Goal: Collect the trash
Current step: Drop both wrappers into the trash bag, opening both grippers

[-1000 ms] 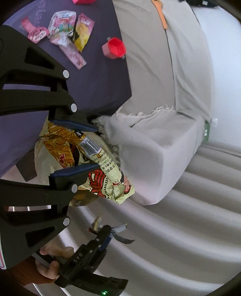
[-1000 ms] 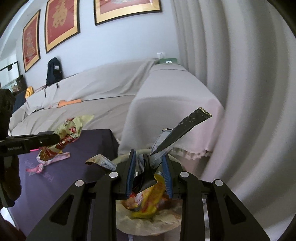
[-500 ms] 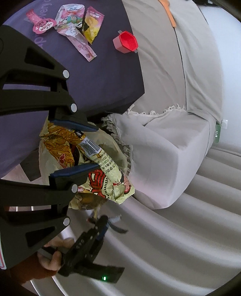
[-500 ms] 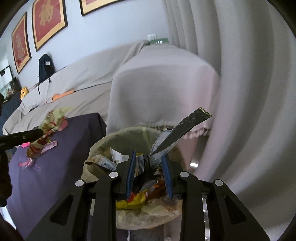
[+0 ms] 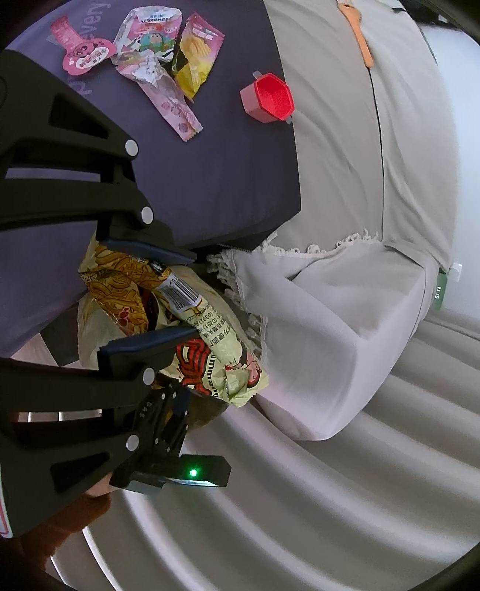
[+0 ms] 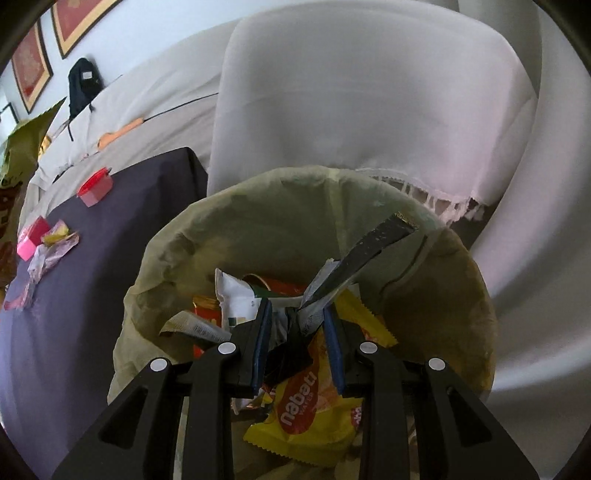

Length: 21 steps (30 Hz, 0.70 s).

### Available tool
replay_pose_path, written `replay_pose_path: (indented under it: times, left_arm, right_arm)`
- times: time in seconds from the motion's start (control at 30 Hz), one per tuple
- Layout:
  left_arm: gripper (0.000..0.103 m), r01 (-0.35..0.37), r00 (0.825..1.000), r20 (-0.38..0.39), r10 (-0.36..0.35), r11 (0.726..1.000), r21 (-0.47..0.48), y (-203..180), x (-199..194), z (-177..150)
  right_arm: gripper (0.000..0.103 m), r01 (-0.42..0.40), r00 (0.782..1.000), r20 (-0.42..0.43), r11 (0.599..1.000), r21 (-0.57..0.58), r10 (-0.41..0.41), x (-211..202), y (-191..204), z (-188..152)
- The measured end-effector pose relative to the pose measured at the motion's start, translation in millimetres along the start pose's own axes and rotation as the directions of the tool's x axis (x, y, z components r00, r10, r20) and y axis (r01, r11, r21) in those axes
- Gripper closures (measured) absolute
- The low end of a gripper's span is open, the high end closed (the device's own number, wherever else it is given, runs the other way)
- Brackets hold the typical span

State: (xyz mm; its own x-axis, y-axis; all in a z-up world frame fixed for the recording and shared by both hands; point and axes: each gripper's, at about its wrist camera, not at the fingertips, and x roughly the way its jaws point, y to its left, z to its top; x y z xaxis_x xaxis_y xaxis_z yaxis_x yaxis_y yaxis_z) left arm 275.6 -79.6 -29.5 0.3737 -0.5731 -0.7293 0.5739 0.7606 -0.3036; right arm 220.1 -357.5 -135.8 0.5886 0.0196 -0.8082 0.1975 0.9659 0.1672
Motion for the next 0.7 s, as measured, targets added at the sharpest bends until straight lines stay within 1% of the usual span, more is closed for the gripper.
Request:
replay_pose_path:
  times: [0.03, 0.1, 0.17, 0.23, 0.27, 0.33, 0.53, 0.6, 0.7]
  left_arm:
    - [0.069, 0.001, 1.0, 0.0, -0.001, 1.0, -0.004, 2, 0, 0]
    - [0.069, 0.003, 1.0, 0.0, -0.003, 1.0, -0.009, 3, 2, 1]
    - [0.069, 0.008, 1.0, -0.003, -0.008, 1.0, -0.009, 2, 4, 0]
    - [0.069, 0.012, 1.0, -0.006, -0.012, 1.0, -0.007, -1, 6, 0]
    - [0.069, 0.014, 1.0, -0.008, -0.014, 1.0, -0.004, -2, 6, 0]
    - [0.069, 0.016, 1.0, -0.012, -0.016, 1.0, 0.003, -5, 8, -1]
    - [0.069, 0.028, 0.999, -0.017, -0.028, 0.999, 0.028, -19, 15, 0]
    - [0.069, 0.05, 0.999, -0.024, -0.049, 0.998, 0.038, -26, 22, 2]
    - [0.069, 0.102, 0.994, -0.047, -0.1, 0.993, 0.052, -42, 42, 4]
  right_arm:
    - [0.075, -0.01, 1.0, 0.001, 1.0, 0.011, 0.01, -2, -1, 0]
    - [0.069, -0.029, 1.0, 0.004, 0.999, 0.034, 0.029, -10, -8, -4]
    - [0.059, -0.044, 0.999, 0.005, 0.998, 0.05, 0.044, -15, -11, -4]
    - [0.055, -0.061, 0.998, 0.024, 0.996, 0.067, 0.06, -25, -15, -6]
    - [0.049, -0.062, 0.998, 0.033, 0.995, 0.074, 0.06, -30, -17, -7]
    - [0.044, -0.057, 0.997, 0.061, 0.995, 0.081, 0.053, -39, -21, -7]
    - [0.044, -0.024, 0.987, 0.163, 0.994, 0.111, 0.006, -82, -39, -17]
    - [0.044, -0.023, 0.982, 0.19, 0.991, 0.133, -0.003, -94, -47, -25]
    - [0.044, -0.028, 0.975, 0.221, 0.985, 0.171, -0.011, -110, -58, -42]
